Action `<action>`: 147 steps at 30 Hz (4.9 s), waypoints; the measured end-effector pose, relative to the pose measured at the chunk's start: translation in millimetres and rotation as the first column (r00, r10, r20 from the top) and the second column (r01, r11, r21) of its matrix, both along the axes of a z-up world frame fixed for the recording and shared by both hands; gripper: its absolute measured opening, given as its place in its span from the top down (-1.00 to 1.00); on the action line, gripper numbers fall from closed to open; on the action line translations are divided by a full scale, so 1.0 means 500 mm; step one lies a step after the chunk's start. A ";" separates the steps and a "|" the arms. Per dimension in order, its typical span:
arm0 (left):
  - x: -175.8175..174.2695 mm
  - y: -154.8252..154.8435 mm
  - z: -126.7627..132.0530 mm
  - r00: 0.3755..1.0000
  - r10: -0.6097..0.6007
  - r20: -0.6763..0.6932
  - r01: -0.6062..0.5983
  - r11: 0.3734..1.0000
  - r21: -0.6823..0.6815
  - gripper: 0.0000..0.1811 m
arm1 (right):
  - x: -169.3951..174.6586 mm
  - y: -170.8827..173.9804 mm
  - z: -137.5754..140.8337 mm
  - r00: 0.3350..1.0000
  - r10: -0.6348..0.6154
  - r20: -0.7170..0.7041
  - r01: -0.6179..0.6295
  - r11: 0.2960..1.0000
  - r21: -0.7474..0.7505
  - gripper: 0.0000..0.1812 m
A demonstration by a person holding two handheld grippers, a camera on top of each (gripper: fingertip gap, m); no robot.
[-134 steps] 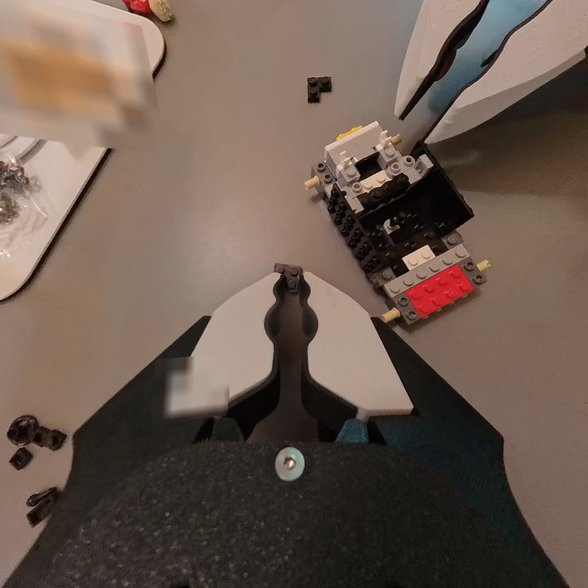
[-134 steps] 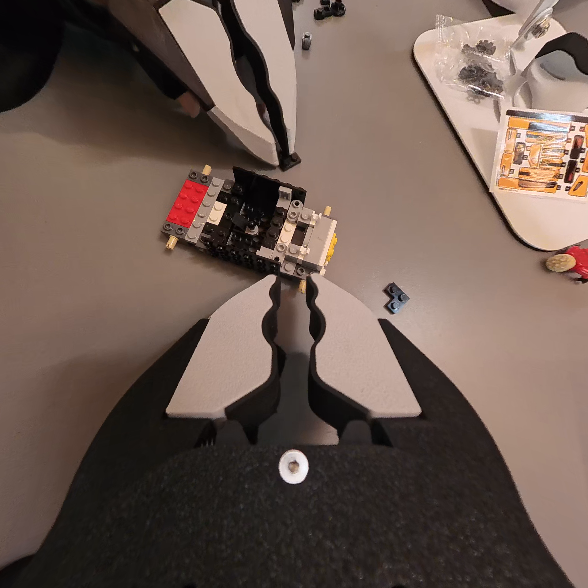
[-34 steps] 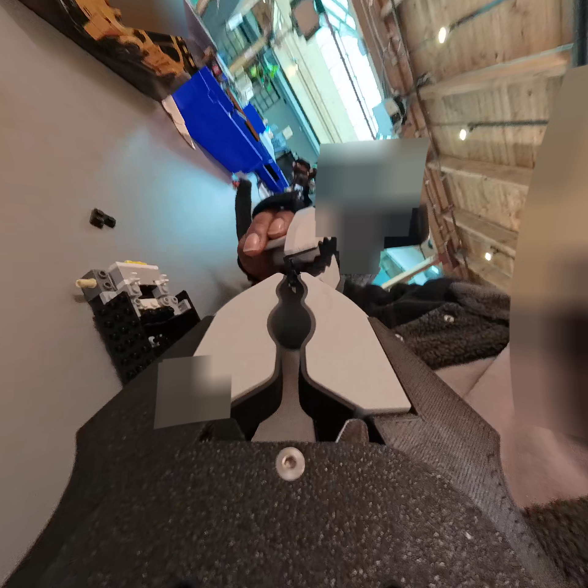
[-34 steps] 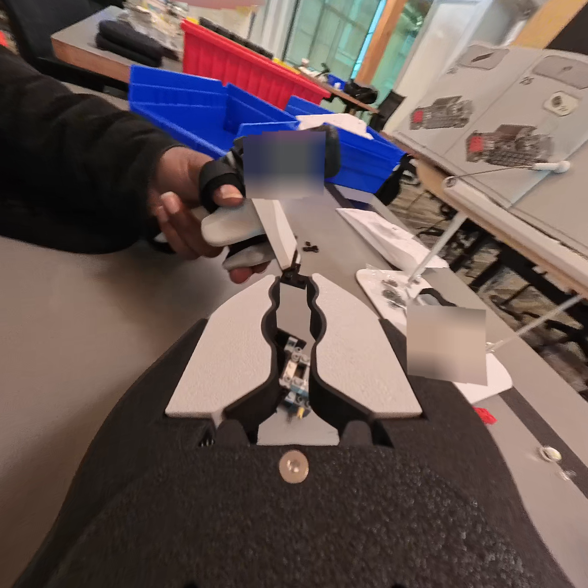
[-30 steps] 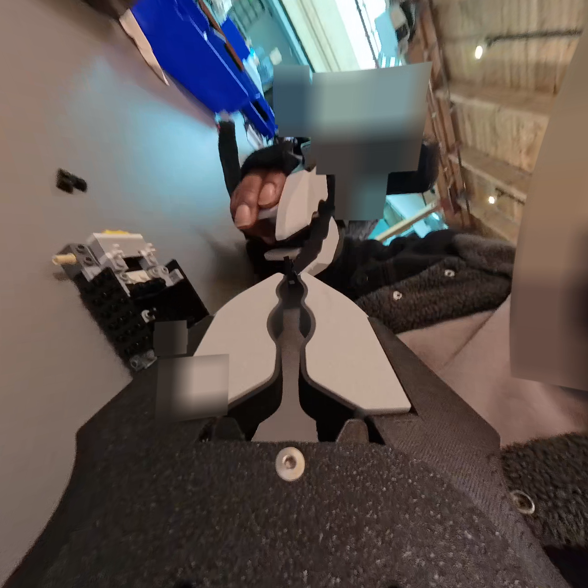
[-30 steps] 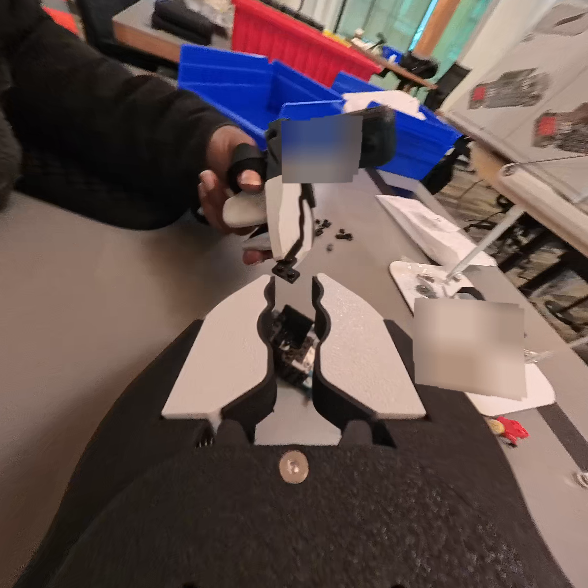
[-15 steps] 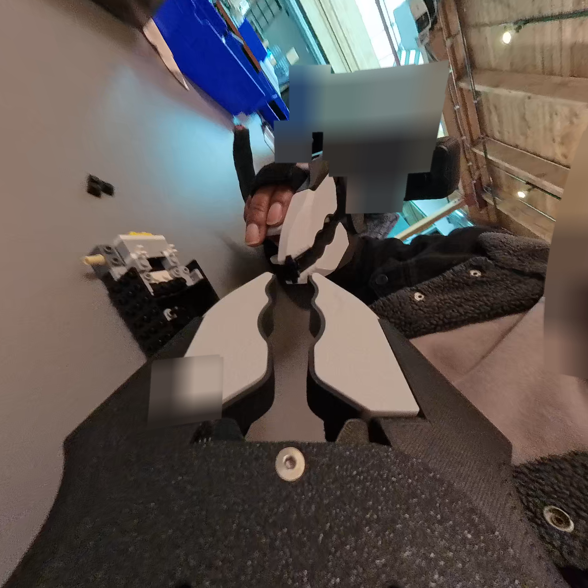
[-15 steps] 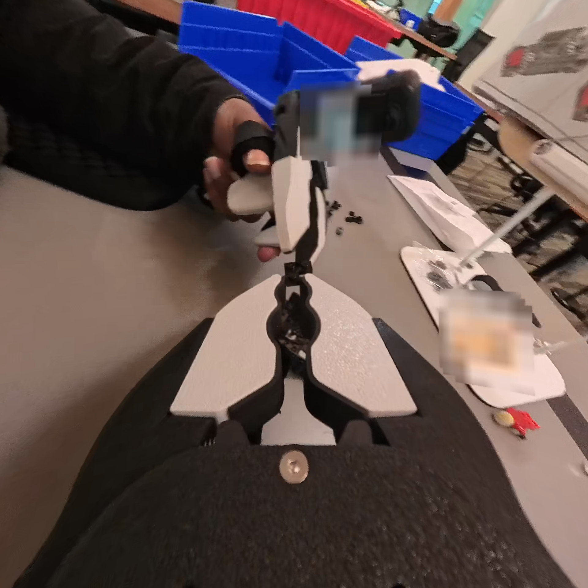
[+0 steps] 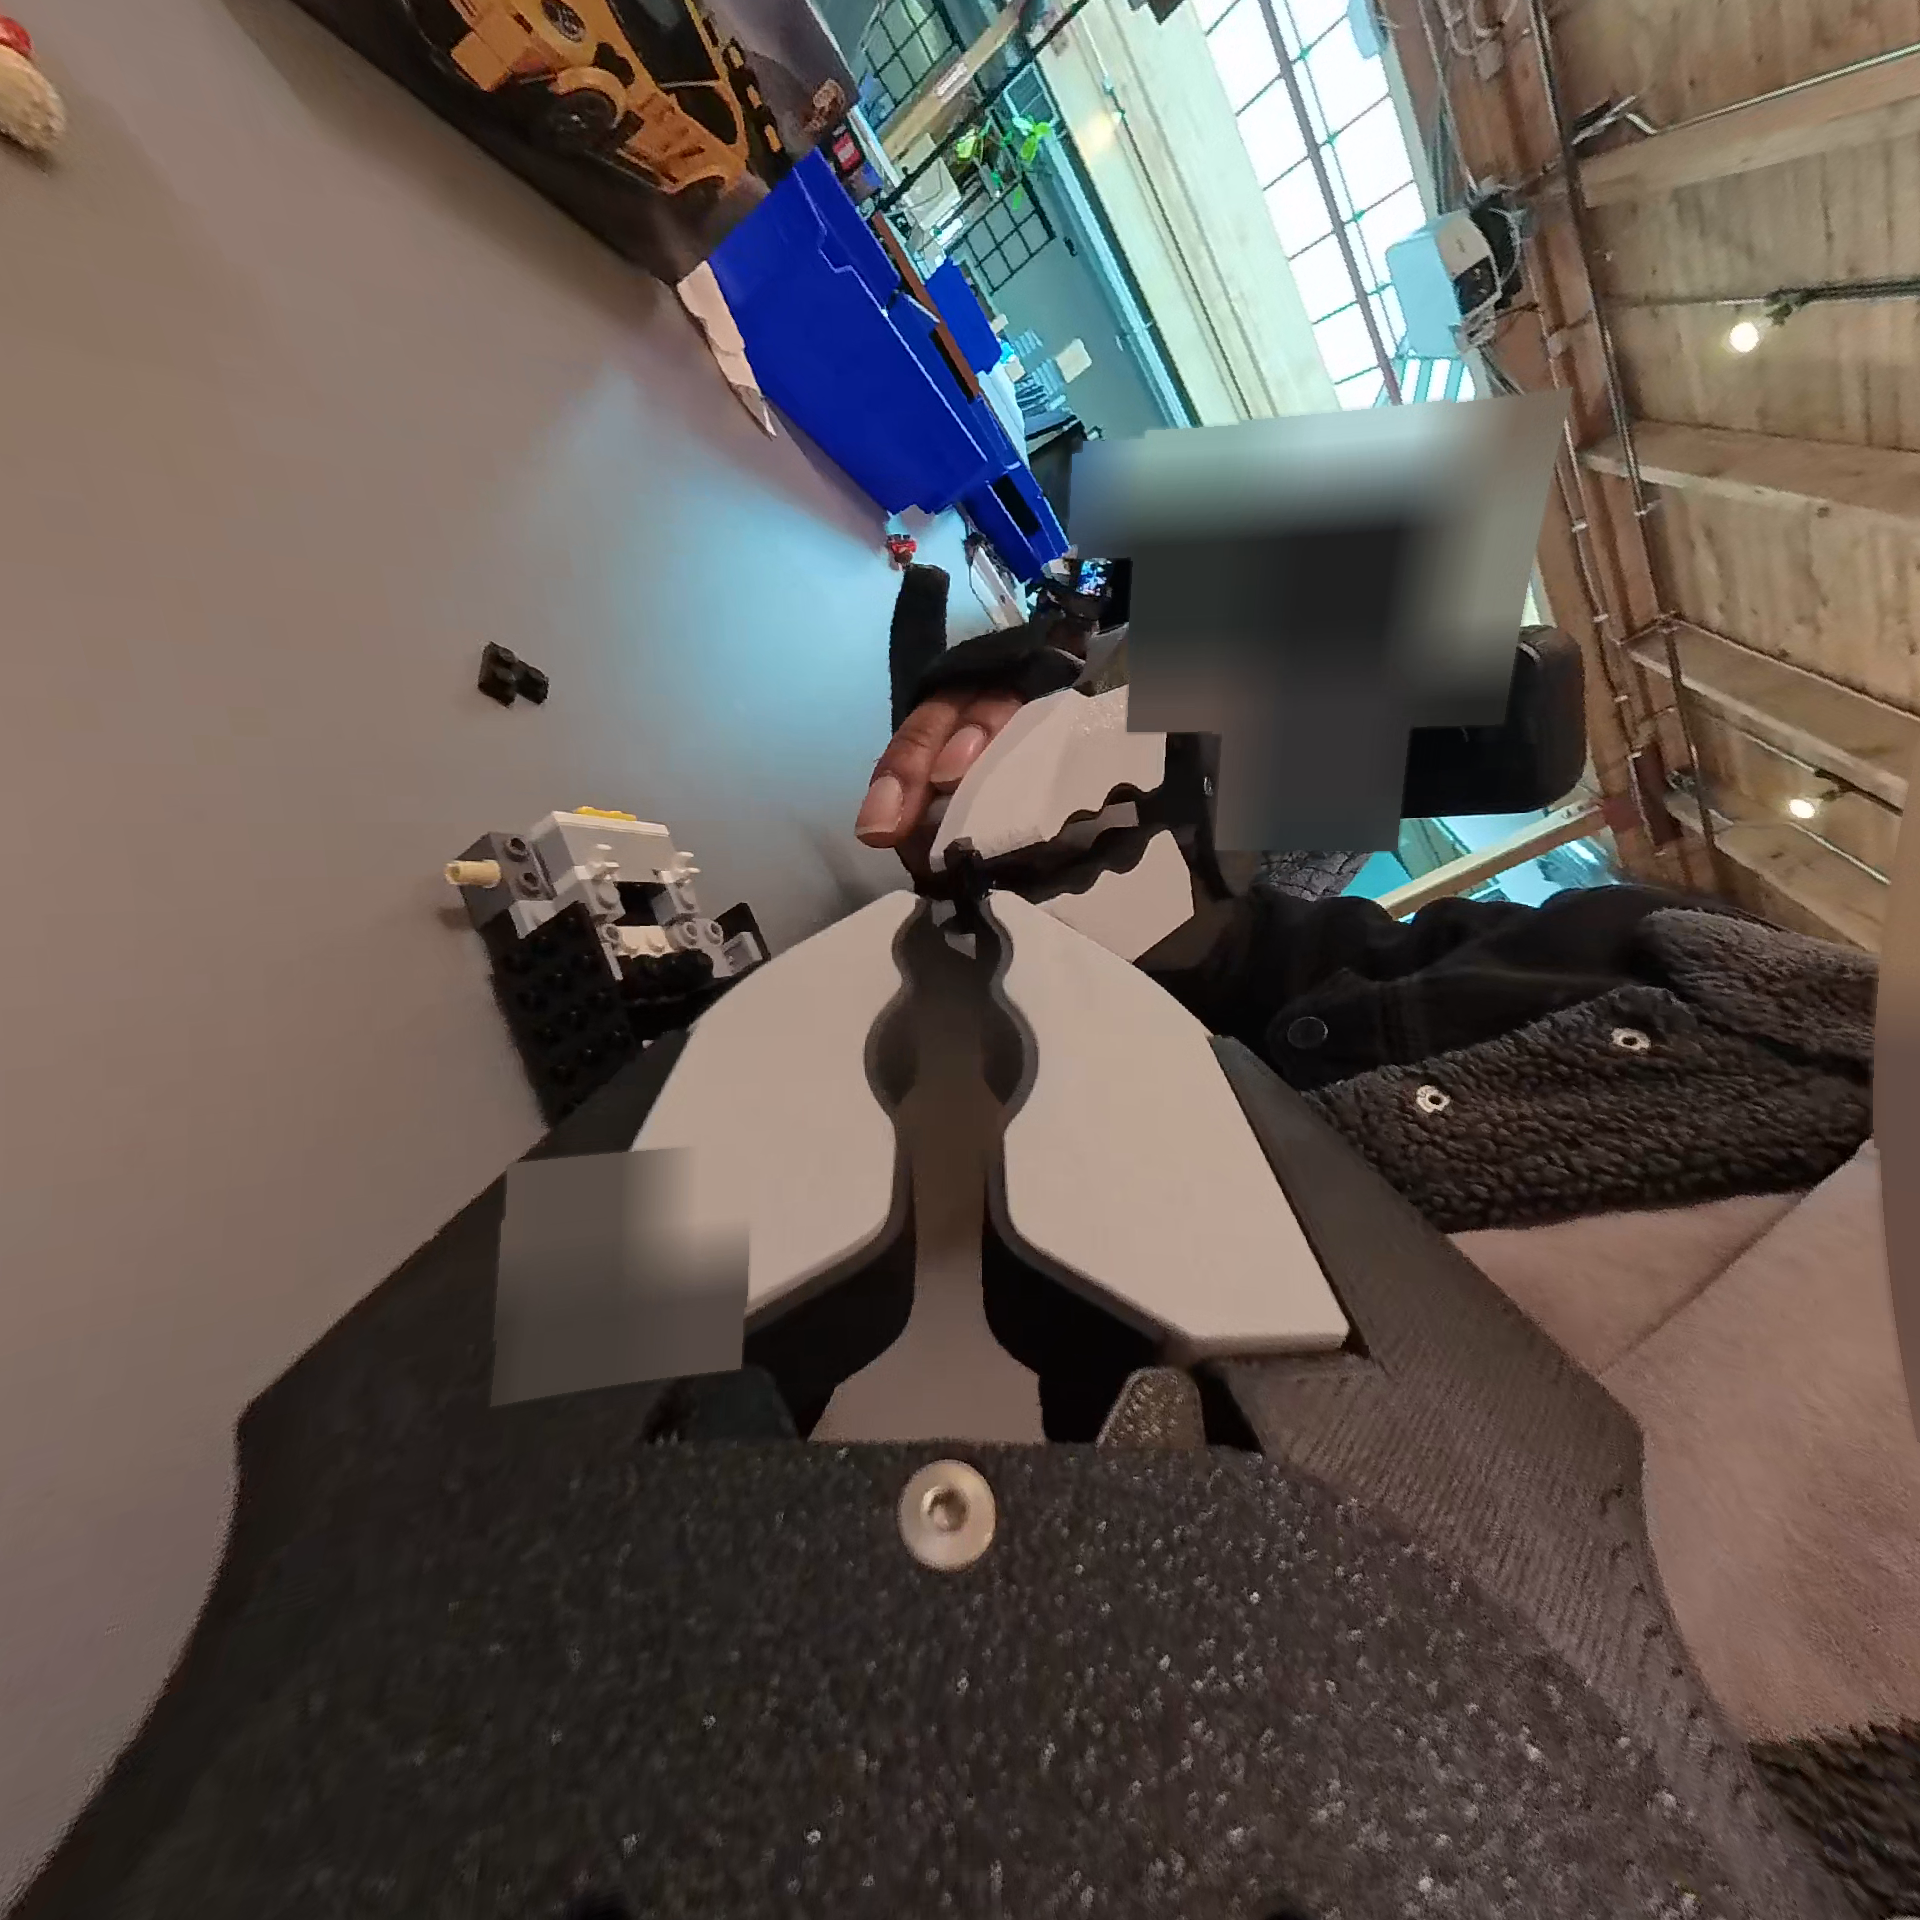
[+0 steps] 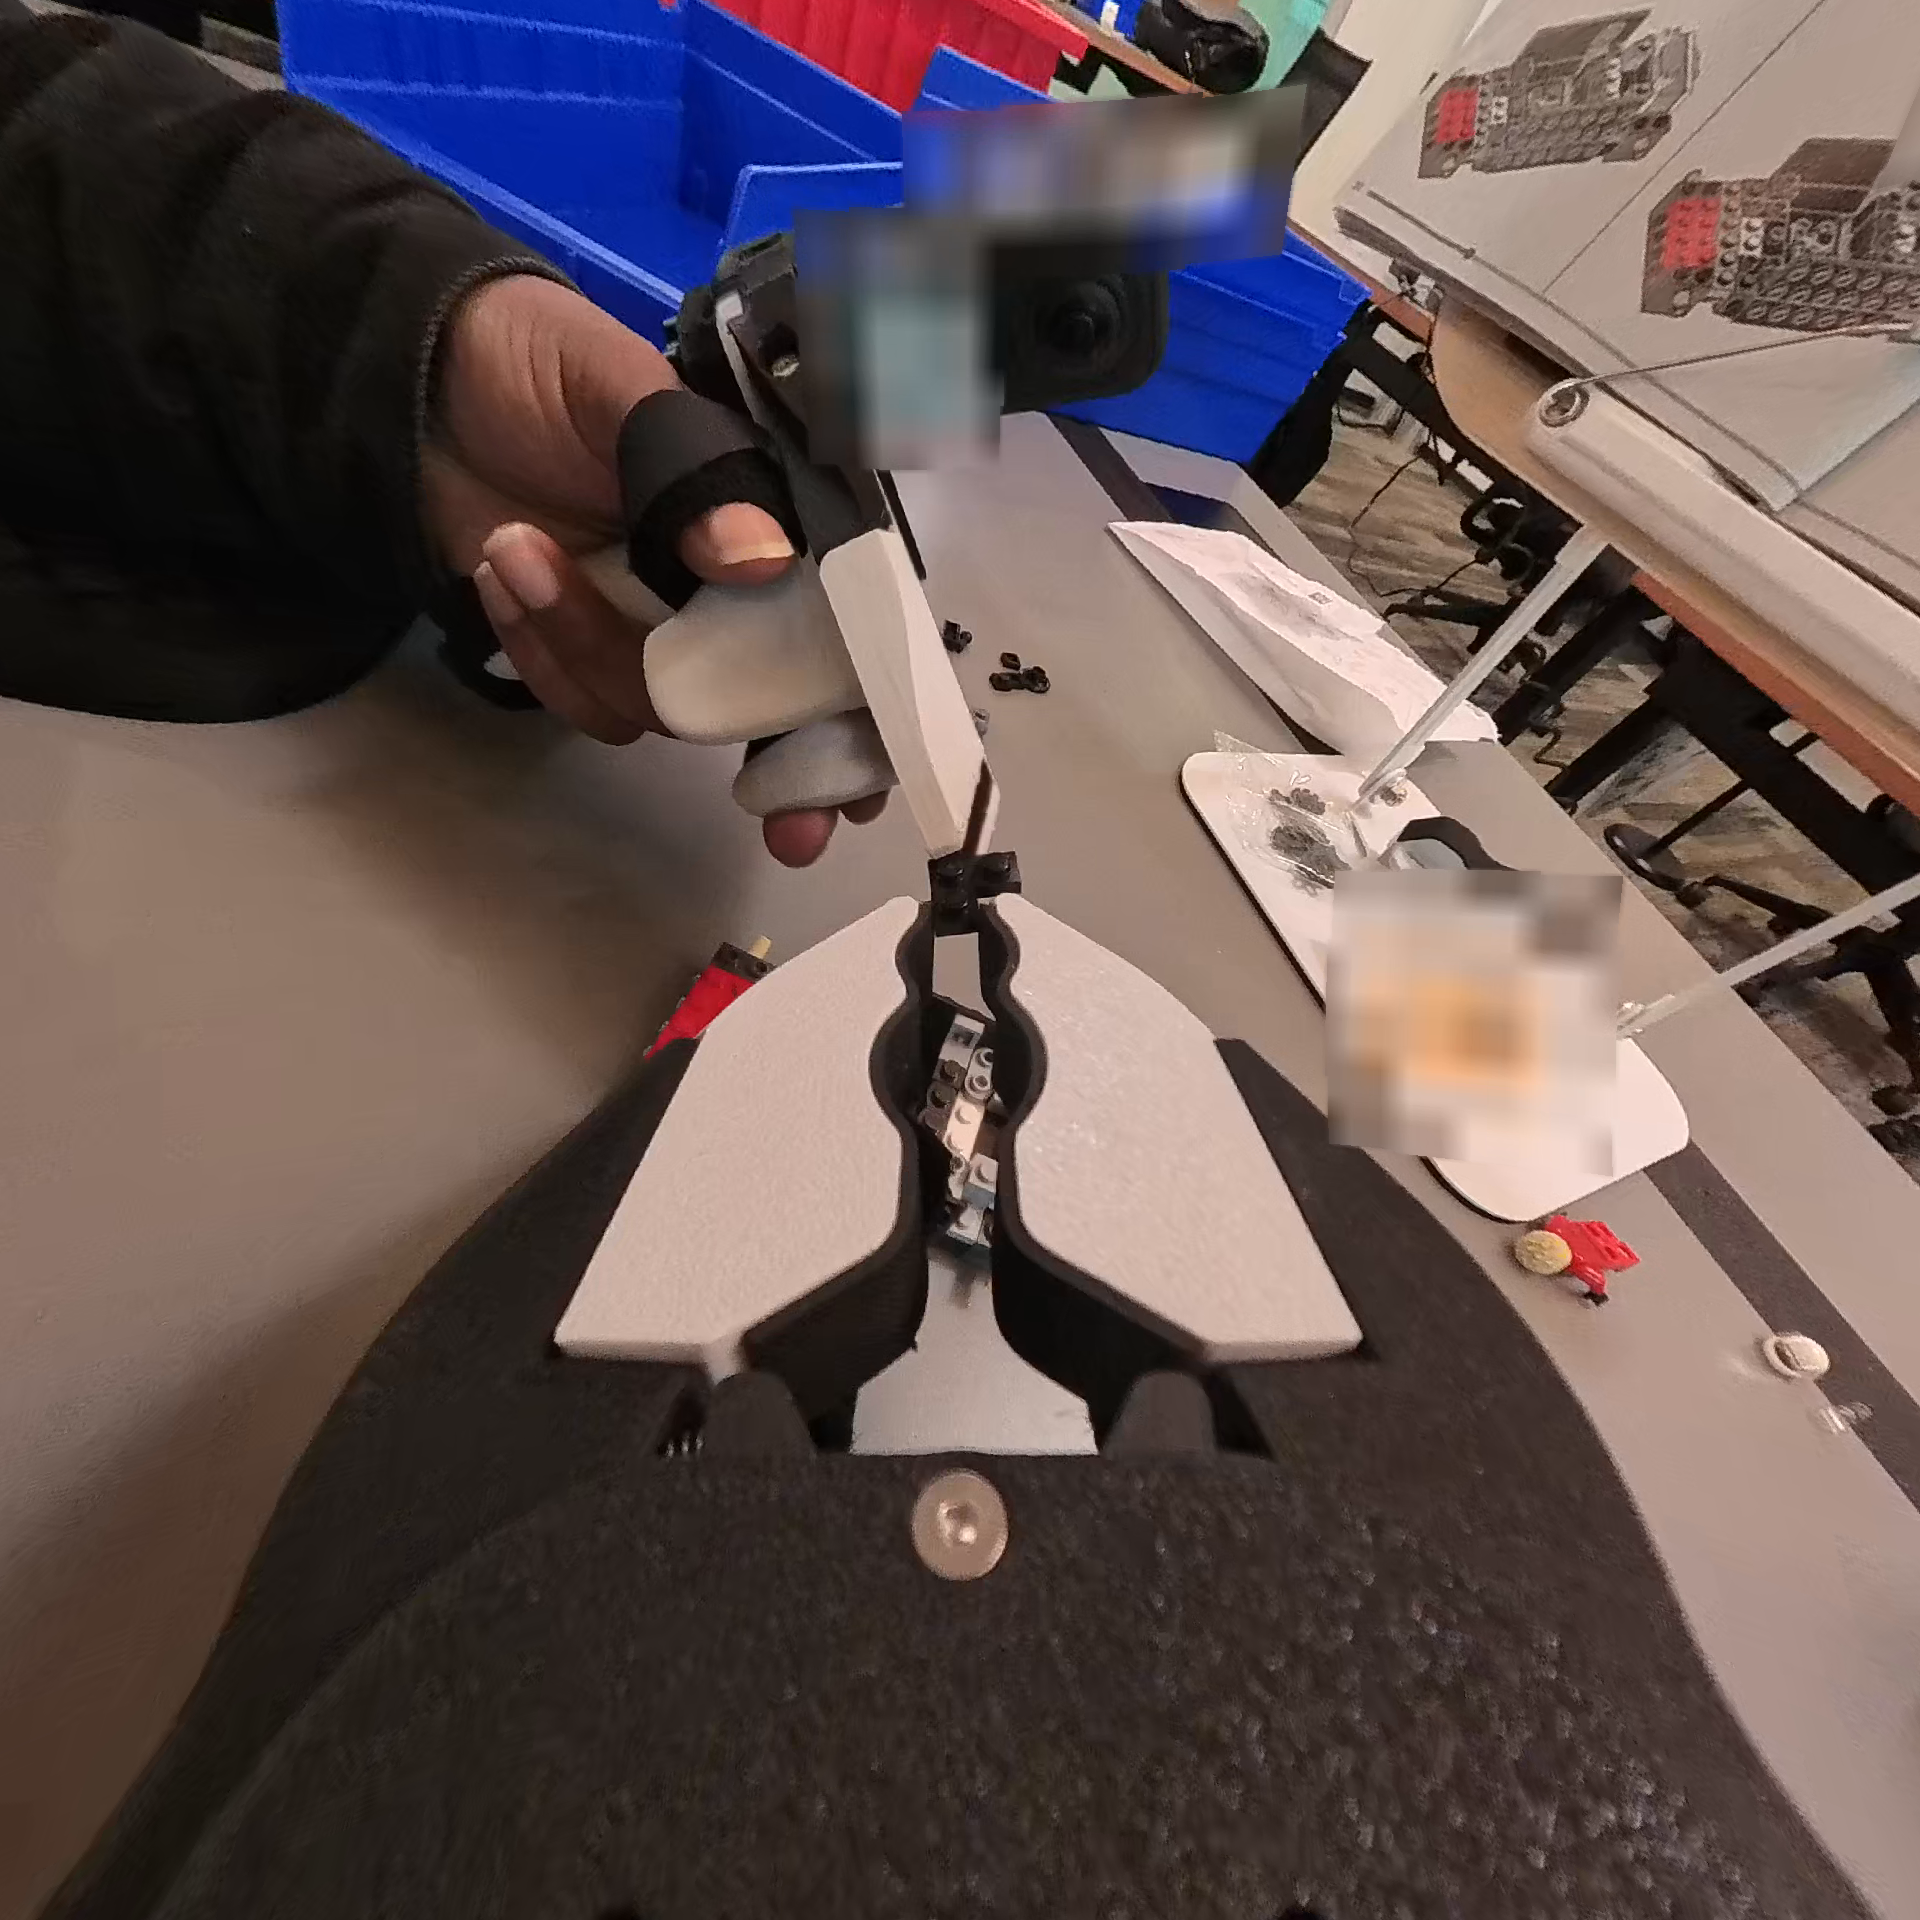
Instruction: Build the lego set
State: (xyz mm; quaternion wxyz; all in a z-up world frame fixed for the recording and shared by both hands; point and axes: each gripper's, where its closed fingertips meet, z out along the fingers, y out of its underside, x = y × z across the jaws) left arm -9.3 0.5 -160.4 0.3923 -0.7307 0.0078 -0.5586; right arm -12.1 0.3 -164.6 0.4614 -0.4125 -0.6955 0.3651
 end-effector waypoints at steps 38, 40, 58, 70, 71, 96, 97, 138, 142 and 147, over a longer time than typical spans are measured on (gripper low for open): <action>-0.006 -0.009 -0.024 0.997 -0.057 0.043 0.061 0.995 -0.083 0.97 | 0.009 -0.010 -0.020 0.996 0.058 0.073 -0.058 0.998 -0.010 0.89; -0.005 -0.010 -0.026 0.997 -0.061 0.046 0.065 0.994 -0.087 0.98 | 0.009 -0.010 -0.020 0.996 0.059 0.073 -0.059 0.998 -0.010 0.88; 0.003 -0.011 -0.029 0.996 -0.071 0.060 0.076 0.993 -0.089 0.97 | 0.006 -0.015 -0.019 0.997 0.053 0.064 -0.053 0.999 -0.015 0.92; -0.068 0.019 -0.047 0.966 0.114 -0.233 -0.110 0.993 0.029 0.81 | 0.006 0.095 -0.044 0.969 -0.188 0.160 0.213 0.965 -0.154 0.92; -0.074 0.020 -0.057 0.952 0.122 -0.281 -0.118 0.993 0.030 0.80 | 0.008 0.105 -0.047 0.963 -0.206 0.173 0.236 0.956 -0.172 0.92; -0.004 -0.020 -0.100 0.895 -0.043 -0.444 0.046 0.999 -0.002 0.78 | 0.012 0.048 -0.086 0.909 -0.156 0.387 0.271 0.925 -0.265 0.93; -0.008 -0.018 -0.100 0.897 -0.038 -0.440 0.040 0.999 -0.004 0.78 | 0.012 0.049 -0.089 0.907 -0.154 0.393 0.270 0.927 -0.260 0.93; -0.015 -0.010 -0.129 0.807 -0.006 -0.591 0.044 0.998 0.049 0.89 | 0.007 0.047 -0.109 0.914 -0.129 0.385 0.235 0.941 -0.243 0.92; -0.015 -0.010 -0.129 0.804 -0.005 -0.594 0.044 0.998 0.051 0.89 | 0.007 0.048 -0.108 0.914 -0.130 0.383 0.235 0.941 -0.242 0.92; -0.015 -0.010 -0.129 0.805 -0.006 -0.594 0.045 0.998 0.052 0.89 | 0.007 0.047 -0.112 0.913 -0.125 0.387 0.232 0.942 -0.243 0.92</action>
